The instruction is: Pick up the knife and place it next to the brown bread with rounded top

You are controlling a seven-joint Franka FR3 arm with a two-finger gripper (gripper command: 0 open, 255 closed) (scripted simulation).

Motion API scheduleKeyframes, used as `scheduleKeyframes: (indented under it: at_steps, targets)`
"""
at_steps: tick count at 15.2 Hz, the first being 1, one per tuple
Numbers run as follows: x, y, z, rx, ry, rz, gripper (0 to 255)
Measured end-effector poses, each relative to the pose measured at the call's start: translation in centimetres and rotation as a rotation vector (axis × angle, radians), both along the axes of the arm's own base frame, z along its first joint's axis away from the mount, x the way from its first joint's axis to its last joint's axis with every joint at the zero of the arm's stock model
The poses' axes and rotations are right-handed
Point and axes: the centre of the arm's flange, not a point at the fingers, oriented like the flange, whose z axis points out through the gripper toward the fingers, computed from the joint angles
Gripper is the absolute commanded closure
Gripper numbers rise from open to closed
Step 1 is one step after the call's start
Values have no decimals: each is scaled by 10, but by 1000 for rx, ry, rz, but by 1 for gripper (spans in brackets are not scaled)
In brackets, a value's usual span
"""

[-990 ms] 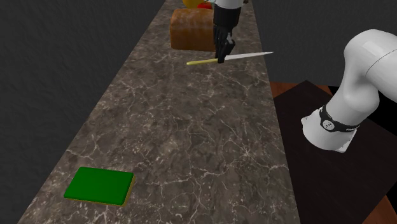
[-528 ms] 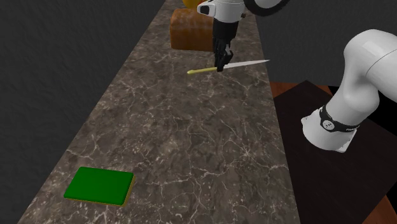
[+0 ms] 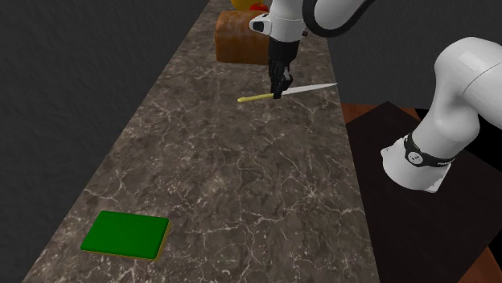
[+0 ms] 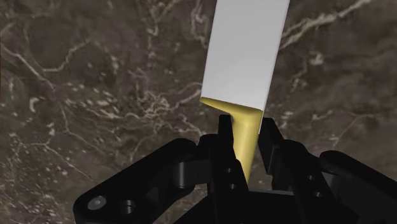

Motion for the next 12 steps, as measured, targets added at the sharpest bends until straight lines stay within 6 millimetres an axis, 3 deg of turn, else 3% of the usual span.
scheduleKeyframes:
  at_steps: [3,4,10,12]
  targets:
    - [0,0,-1,0,0,0,255]
    - [0,0,-1,0,0,0,0]
    - [0,0,-1,0,0,0,0]
    - [-1,-1,17,-1,-1,0,0]
